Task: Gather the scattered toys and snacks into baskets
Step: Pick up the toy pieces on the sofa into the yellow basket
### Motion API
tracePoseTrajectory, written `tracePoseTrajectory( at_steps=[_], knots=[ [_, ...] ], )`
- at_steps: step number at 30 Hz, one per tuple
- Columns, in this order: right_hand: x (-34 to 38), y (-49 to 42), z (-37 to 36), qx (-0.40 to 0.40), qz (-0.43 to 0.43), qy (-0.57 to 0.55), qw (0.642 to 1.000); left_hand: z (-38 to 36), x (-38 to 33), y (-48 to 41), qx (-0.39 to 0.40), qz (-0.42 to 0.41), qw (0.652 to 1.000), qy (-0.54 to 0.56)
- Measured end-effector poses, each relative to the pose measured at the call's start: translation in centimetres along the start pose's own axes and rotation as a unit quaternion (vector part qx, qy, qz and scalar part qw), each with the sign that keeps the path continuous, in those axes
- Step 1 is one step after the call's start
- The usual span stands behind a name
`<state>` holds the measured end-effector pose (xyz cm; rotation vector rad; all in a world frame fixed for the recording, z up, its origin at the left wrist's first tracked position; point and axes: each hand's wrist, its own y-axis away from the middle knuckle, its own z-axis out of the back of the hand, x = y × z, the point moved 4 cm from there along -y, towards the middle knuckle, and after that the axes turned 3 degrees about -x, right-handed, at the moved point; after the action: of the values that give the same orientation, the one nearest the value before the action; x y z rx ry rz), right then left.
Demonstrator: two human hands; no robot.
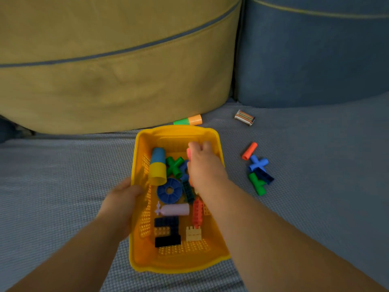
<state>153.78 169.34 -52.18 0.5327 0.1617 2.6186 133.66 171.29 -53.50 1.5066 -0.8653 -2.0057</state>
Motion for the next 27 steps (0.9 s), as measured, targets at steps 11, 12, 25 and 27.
tracePoseTrajectory(
  at_steps=[11,12,25,27],
  knots=[
    [-2.4,-1.4,3.4,-0.115,-0.047,-0.093,0.988,-0.7,-1.1,-1.4,0.011,0.004,1.0,-0.005],
    [-3.9,-1.1,4.4,-0.158,-0.075,-0.134,0.975,-1.1,-1.2,-1.2,0.018,0.003,1.0,-0.007],
    [-18.6,5.3,-3.9,0.046,-0.268,0.037,0.962,-5.7,-0.5,-1.9,0.047,0.011,0.998,-0.04],
    [-19.0,5.1,-4.5,0.039,-0.279,0.033,0.959,-5.9,-0.4,-2.0,0.05,0.007,0.998,-0.043]
  ],
)
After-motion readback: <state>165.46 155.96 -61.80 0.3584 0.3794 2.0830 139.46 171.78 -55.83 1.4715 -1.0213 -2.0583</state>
